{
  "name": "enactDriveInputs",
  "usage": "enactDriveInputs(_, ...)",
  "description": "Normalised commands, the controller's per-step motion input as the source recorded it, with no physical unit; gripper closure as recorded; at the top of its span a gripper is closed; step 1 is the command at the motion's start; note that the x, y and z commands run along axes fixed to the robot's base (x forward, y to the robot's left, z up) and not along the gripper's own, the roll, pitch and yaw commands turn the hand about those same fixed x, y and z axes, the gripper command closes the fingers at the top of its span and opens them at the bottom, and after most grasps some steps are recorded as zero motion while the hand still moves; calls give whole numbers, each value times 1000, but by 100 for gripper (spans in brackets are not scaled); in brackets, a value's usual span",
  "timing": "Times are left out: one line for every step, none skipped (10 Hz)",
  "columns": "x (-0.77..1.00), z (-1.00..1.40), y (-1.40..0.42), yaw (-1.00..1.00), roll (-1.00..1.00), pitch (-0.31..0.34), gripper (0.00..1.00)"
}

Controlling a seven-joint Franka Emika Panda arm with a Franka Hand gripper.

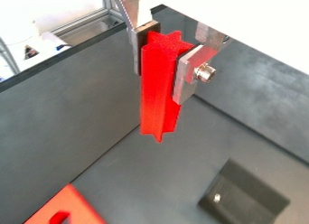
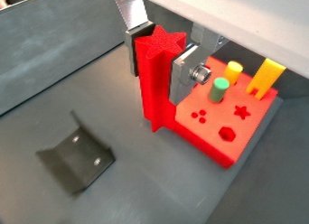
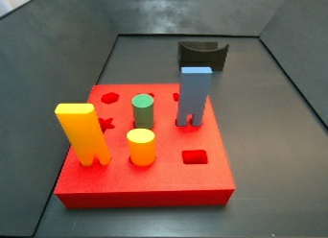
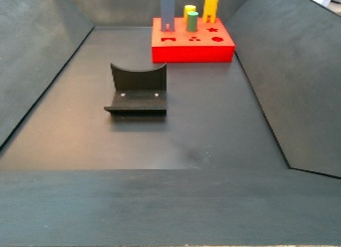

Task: Pick up the star object. Move up. Move to above the board. Insert the star object.
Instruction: Move to above the board, then insert the star object.

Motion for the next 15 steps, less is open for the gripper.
enactDriveInputs(210, 105, -1000, 6, -7, 135, 100)
enactDriveInputs(219, 108, -1000, 7, 0, 137, 100)
enactDriveInputs(229, 108, -1000, 8, -3, 131, 100)
enactDriveInputs(239, 114, -1000, 7, -4, 131, 100)
enactDriveInputs(251, 118, -1000, 8, 2, 129, 100)
enactDriveInputs(263, 119, -1000, 7, 8, 127, 100)
enactDriveInputs(274, 122, -910, 9, 11, 138, 100)
enactDriveInputs(240, 99, -708, 7, 16, 139, 100)
enactDriveInputs(163, 57, -371, 10, 34, 128, 100)
enactDriveInputs(114, 39, -226, 10, 44, 105, 100)
enactDriveInputs(-29, 0, 0, 0, 0, 0, 100)
enactDriveInputs(-286, -263, 0, 46, 16, -60, 100)
enactDriveInputs(-540, -414, 0, 174, 36, -96, 100)
enactDriveInputs(-591, -511, -89, 257, 71, -116, 100)
enactDriveInputs(-637, -583, -183, 360, 89, -146, 100)
